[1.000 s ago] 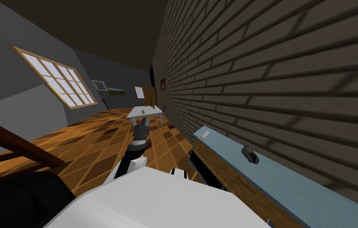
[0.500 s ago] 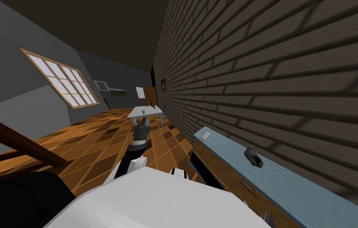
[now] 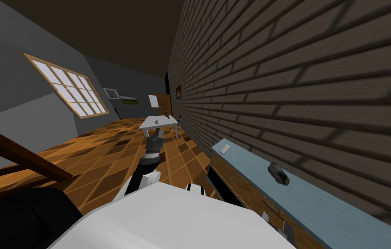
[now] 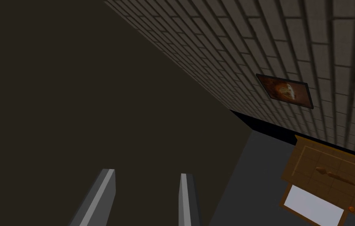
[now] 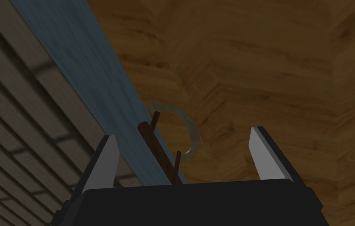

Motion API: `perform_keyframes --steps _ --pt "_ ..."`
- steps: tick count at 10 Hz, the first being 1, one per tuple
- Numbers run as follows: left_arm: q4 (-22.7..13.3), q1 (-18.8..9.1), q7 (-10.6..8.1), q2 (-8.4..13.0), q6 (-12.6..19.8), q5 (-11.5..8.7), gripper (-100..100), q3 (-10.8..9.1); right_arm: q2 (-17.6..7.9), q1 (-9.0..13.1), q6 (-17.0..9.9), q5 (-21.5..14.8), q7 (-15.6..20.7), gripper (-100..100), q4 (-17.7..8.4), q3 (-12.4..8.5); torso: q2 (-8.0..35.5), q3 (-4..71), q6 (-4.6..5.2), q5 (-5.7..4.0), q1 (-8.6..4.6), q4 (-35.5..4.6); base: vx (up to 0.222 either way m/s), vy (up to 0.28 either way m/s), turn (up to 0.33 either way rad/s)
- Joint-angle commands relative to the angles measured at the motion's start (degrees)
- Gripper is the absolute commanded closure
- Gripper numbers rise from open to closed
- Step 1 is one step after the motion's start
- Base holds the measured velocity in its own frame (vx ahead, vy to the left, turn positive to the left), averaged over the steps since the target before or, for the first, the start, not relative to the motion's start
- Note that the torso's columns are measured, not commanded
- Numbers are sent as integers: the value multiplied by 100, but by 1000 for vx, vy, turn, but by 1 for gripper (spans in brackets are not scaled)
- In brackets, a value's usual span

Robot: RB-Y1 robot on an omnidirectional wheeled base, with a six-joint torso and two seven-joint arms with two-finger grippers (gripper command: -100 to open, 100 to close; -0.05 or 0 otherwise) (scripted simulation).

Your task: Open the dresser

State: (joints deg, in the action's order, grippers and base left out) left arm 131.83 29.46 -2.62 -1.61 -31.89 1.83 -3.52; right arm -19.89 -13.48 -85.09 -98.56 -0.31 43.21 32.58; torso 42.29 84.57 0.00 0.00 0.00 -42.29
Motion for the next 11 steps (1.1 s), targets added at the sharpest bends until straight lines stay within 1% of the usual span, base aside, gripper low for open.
perform_keyframes --steps 1,2,3,5,6,7,8,9,10,11 --pt "0 0 0 0 0 0 0 0 49 128 -215 -257 -97 -100 -284 75 1 -1 0 0 1 0 7 -5 -4" --pt "0 0 0 0 0 0 0 0 36 92 -172 -204 -74 -100 -217 61 2 -1 0 0 1 0 0 0 0" --pt "0 0 0 0 0 0 0 0 -158 163 11 -108 -57 -100 -125 -8 2 -1 0 0 1 -1 -2 19 29" --pt "0 0 0 0 0 0 0 0 -353 229 208 -3 -30 -100 -22 -80 1 -1 0 2 6 0 -9 28 28" --pt "0 0 0 0 0 0 0 0 -315 167 136 -38 -19 -100 14 -57 2 -1 1 1 3 0 -5 12 3" --pt "0 0 0 0 0 0 0 0 -158 163 11 -108 -57 100 -125 -8 0 0 1 -2 -3 0 3 -9 -36" --pt "0 0 0 0 0 0 0 0 -80 137 -68 -150 -67 100 -167 20 -3 1 1 -3 -8 1 9 -38 -43" --pt "0 0 0 0 0 0 0 0 -2 110 -146 -192 -78 100 -208 49 -23 -5 -7 -57 -44 23 5 -28 -9" --pt "0 0 0 0 0 0 0 0 -99 187 -141 -167 -110 100 -254 -3 -32 -1 -7 -74 -66 29 0 0 0" --pt "0 0 0 0 0 0 0 0 -227 184 -25 -119 -101 100 -155 -22 -32 2 -4 -58 -66 23 -66 109 7"
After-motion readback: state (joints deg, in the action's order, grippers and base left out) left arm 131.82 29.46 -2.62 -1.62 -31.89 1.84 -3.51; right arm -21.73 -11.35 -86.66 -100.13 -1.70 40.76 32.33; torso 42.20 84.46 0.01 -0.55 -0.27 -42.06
